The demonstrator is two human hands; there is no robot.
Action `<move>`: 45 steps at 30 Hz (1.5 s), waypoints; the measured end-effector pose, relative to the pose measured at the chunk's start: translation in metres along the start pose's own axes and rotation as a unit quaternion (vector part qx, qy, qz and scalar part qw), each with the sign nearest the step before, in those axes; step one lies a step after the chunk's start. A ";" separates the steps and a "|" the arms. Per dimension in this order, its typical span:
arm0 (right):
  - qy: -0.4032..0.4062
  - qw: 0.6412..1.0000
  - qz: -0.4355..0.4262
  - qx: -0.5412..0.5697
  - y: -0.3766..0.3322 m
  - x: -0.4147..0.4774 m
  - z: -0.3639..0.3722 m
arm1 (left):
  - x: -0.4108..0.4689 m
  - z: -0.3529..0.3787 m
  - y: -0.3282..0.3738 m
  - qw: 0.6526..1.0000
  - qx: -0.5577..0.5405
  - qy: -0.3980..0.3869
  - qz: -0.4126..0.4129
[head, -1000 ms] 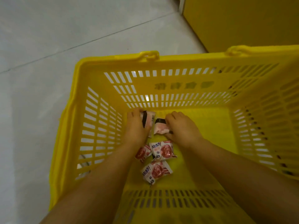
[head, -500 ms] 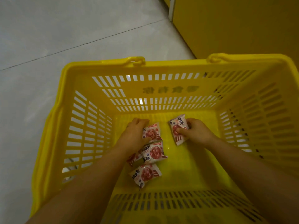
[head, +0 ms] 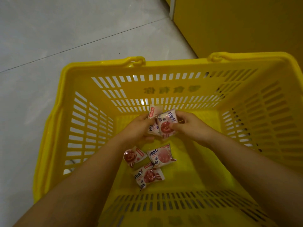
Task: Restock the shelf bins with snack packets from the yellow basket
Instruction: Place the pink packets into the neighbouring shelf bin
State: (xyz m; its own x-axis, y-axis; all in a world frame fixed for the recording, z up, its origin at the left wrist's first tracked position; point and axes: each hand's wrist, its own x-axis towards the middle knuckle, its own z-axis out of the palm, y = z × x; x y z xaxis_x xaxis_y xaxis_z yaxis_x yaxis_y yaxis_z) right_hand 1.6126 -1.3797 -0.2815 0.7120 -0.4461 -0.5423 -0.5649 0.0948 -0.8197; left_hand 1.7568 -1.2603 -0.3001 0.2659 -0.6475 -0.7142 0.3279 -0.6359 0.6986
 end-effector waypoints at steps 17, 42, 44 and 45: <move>0.127 0.982 -0.102 -0.100 0.007 0.011 0.013 | -0.021 -0.027 0.012 0.964 0.264 -0.027 -0.011; -0.255 0.828 -0.113 -0.486 0.032 -0.033 0.106 | -0.027 -0.033 -0.037 0.988 0.058 0.121 -0.073; -0.249 0.860 -0.084 -0.438 0.035 -0.035 0.105 | -0.026 -0.031 -0.038 0.989 0.025 0.121 -0.080; -0.244 0.873 -0.068 -0.416 0.036 -0.035 0.104 | -0.026 -0.029 -0.038 0.989 0.012 0.120 -0.083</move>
State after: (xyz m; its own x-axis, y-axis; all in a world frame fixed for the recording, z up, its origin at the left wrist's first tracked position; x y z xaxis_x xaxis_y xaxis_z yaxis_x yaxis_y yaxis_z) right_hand 1.6102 -1.2684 -0.3113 0.7740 0.0479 -0.6313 -0.4249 -0.6999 -0.5741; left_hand 1.7640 -1.2069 -0.3099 0.4188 -0.4176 -0.8063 0.3636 -0.7366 0.5703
